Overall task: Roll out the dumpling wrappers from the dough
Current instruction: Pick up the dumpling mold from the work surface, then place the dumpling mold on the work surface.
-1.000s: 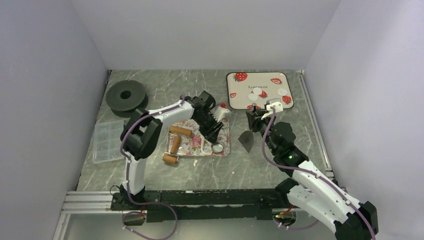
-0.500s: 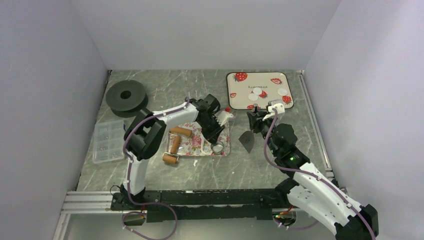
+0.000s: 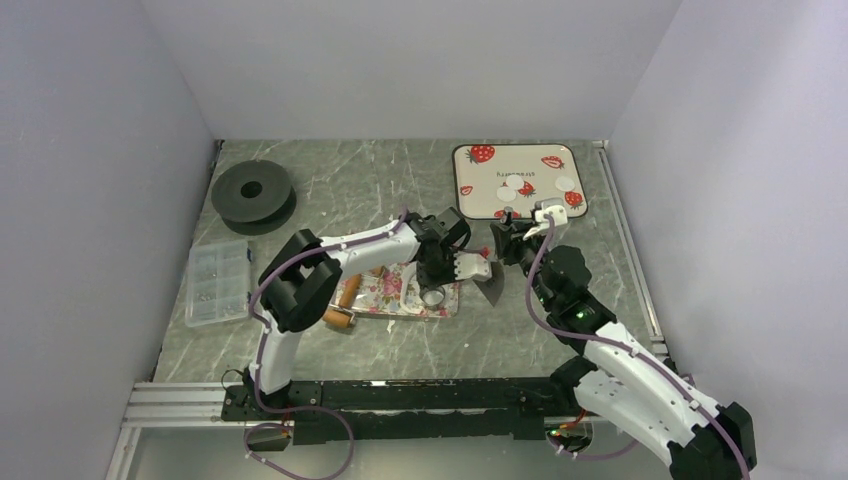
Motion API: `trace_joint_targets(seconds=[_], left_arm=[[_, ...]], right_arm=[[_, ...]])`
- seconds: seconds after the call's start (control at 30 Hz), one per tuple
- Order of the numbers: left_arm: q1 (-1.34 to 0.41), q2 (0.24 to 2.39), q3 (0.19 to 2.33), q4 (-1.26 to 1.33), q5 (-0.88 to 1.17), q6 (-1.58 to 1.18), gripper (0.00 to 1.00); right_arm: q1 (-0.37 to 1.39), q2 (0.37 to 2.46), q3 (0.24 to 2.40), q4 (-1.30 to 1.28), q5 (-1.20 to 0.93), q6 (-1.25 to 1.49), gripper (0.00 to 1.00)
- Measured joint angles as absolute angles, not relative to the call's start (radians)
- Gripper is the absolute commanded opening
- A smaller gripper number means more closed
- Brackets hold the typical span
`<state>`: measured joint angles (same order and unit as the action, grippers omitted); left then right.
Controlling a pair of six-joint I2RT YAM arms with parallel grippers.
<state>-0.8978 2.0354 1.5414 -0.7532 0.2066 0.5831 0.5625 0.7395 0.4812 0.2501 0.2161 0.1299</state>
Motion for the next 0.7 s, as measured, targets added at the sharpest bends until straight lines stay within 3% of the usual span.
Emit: trace_joint_targets(seconds=[0.37,0.7], left_arm=[[-0.891,2.017,1.507,-0.727,0.093,0.79,0.19],[-0.864,2.014,1.501,-0.757,0.144,0.831,0.41]], right_arm=[[0.561,0.851,0.476,0.382,0.176,0.208,0.0],[0.561,0.924,0.469,0.466,0.148,0.266,0.0]])
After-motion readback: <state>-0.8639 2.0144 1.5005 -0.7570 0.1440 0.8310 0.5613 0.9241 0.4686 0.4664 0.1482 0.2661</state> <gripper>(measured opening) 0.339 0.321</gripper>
